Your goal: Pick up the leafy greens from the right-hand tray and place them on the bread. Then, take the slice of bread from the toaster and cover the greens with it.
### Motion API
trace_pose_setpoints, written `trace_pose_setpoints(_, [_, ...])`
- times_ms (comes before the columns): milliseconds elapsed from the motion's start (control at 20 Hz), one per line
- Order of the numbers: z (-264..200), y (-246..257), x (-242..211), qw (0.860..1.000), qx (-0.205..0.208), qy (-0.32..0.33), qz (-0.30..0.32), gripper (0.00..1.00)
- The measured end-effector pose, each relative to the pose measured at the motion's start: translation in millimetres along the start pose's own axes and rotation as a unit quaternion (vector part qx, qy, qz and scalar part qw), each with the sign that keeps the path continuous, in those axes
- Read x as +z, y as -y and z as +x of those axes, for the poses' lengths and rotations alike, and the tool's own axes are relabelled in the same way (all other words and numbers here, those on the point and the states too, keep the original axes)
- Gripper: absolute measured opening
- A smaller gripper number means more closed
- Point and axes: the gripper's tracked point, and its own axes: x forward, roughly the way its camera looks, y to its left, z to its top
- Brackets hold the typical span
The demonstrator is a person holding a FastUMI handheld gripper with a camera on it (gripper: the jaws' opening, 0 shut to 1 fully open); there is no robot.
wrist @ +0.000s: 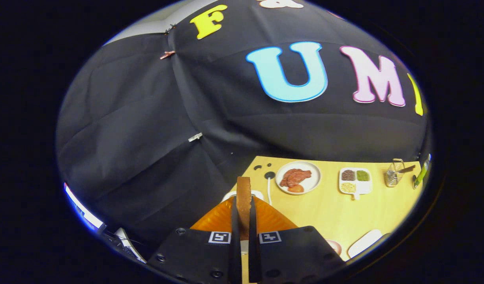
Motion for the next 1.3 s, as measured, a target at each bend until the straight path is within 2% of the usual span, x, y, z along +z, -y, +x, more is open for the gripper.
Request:
trace_pose_setpoints(150, [-32,50,-27,0.999,-0.048,-0.003,-0.007,0.11])
trace_pose_setpoints(300, [-45,97,-69,0.996,-0.089,-0.022,0.004,0.11])
trace_pose_setpoints(550, [-60,139,-131,0.989,-0.131,-0.048,0.052,0.11])
trace_pose_setpoints(850, [-52,155,-183,0.979,-0.148,-0.053,0.129,0.11])
trace_pose_setpoints(1100, [-38,148,-205,0.968,-0.14,-0.056,0.199,0.11])
trace_pose_setpoints(1300, [-36,165,-225,0.958,-0.154,-0.062,0.235,0.11])
